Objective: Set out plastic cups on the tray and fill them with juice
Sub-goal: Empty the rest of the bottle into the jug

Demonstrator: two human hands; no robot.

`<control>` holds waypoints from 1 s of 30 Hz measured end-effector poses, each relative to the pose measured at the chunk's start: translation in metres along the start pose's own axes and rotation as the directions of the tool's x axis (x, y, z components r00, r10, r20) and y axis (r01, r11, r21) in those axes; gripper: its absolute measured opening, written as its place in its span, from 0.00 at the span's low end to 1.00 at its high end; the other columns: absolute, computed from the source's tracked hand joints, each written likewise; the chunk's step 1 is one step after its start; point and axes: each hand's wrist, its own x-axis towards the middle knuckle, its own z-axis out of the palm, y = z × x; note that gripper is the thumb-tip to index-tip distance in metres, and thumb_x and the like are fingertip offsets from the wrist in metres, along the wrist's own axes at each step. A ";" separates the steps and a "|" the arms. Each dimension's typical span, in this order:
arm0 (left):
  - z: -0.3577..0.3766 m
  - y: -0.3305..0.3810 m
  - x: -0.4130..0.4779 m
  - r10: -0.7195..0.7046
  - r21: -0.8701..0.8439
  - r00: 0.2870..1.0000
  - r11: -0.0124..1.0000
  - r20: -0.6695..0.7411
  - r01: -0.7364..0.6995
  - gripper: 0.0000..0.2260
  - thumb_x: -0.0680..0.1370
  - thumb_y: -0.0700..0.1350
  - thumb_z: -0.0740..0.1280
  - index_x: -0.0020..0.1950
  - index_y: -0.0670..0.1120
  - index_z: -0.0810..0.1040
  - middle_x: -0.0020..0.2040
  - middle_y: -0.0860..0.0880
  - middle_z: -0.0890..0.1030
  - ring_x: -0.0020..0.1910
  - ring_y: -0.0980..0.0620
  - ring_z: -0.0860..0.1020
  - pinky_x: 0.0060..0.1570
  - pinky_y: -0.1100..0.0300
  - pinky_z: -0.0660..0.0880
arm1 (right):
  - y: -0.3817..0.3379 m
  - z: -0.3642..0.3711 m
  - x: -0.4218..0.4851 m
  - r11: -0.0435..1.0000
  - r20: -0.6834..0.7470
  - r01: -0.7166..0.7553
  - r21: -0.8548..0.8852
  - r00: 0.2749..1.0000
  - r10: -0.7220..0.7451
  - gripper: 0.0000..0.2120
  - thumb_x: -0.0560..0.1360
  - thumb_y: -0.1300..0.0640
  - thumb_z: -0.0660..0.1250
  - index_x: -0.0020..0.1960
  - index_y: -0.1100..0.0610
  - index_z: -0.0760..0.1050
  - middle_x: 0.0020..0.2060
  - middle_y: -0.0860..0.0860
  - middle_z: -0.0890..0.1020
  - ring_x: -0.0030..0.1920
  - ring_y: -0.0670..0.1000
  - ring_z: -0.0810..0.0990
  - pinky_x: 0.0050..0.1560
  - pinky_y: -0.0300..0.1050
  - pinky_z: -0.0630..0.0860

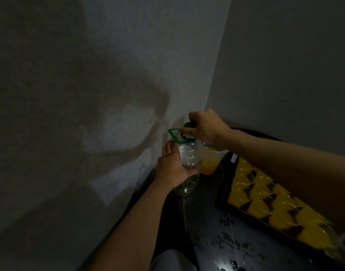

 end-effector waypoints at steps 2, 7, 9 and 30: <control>-0.001 0.000 0.000 0.000 0.007 1.000 1.000 0.001 0.000 0.58 0.68 0.61 0.78 0.82 0.45 0.41 0.83 0.45 0.47 0.82 0.46 0.49 0.78 0.46 0.58 | -0.004 0.003 -0.001 0.999 -0.034 0.010 -0.052 0.999 -0.012 0.19 0.76 0.40 0.69 0.40 0.56 0.72 0.34 0.52 0.78 0.33 0.50 0.77 0.31 0.44 0.73; 0.000 -0.001 -0.001 0.006 -0.008 1.000 1.000 -0.009 -0.006 0.58 0.67 0.61 0.78 0.83 0.46 0.44 0.83 0.46 0.49 0.81 0.46 0.51 0.77 0.45 0.60 | -0.003 -0.009 -0.007 0.931 0.013 0.173 -0.322 0.984 -0.179 0.18 0.78 0.37 0.63 0.51 0.52 0.78 0.43 0.50 0.81 0.41 0.50 0.79 0.36 0.43 0.72; 0.000 -0.001 -0.002 0.013 -0.002 1.000 1.000 -0.021 -0.013 0.58 0.67 0.61 0.78 0.83 0.45 0.45 0.83 0.46 0.49 0.81 0.47 0.51 0.78 0.46 0.60 | 0.000 -0.013 -0.009 0.930 0.043 0.234 -0.283 0.972 -0.232 0.17 0.78 0.41 0.65 0.59 0.51 0.78 0.49 0.49 0.80 0.48 0.52 0.80 0.42 0.46 0.76; 0.001 0.002 -0.008 -0.013 0.010 0.998 1.000 -0.060 0.013 0.60 0.62 0.71 0.72 0.82 0.50 0.42 0.82 0.44 0.50 0.82 0.45 0.50 0.78 0.45 0.59 | -0.025 0.003 -0.018 0.962 -0.077 -0.094 -0.255 0.994 0.077 0.20 0.77 0.37 0.65 0.44 0.55 0.70 0.37 0.50 0.72 0.33 0.50 0.70 0.31 0.43 0.65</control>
